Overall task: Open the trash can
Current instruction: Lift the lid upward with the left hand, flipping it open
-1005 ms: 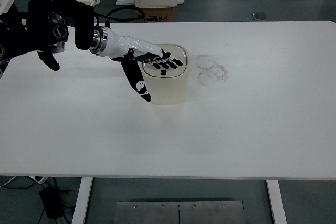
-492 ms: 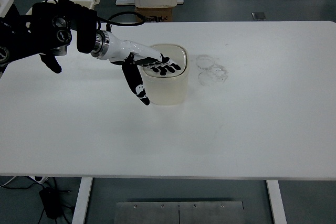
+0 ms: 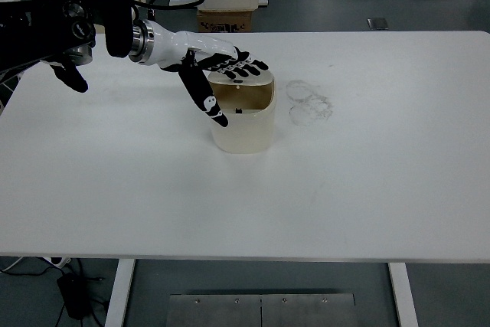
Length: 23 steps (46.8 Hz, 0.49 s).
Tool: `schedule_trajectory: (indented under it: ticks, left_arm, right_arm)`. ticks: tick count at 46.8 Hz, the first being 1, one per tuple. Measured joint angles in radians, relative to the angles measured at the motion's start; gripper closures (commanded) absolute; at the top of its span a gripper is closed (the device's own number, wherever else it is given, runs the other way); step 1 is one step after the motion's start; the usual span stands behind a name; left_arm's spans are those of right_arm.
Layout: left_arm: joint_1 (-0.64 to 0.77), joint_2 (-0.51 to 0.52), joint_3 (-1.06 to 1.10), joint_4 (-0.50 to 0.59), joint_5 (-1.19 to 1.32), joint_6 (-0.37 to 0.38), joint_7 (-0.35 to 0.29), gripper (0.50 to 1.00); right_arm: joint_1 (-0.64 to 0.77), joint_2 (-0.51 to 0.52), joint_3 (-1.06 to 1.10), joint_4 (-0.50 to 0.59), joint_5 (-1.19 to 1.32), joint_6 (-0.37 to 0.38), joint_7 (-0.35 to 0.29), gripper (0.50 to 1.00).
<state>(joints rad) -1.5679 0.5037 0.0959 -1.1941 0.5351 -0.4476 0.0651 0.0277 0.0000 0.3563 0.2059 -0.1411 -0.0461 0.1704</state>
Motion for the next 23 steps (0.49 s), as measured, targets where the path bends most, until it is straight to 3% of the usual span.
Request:
schedule_trajectory:
  ticks: [9,23]
  left_arm:
    - [0.013,0.037,-0.055,0.016,-0.114,0.048,-0.007,0.5]
    - [0.11,0.045,-0.222,0.099,-0.227,0.107,-0.086,0.5]
  right_arm:
    - [0.0,0.0,0.0,0.0,0.0,0.0,0.0,0.507]
    - [0.0,0.0,0.0,0.0,0.0,0.0,0.0,0.507]
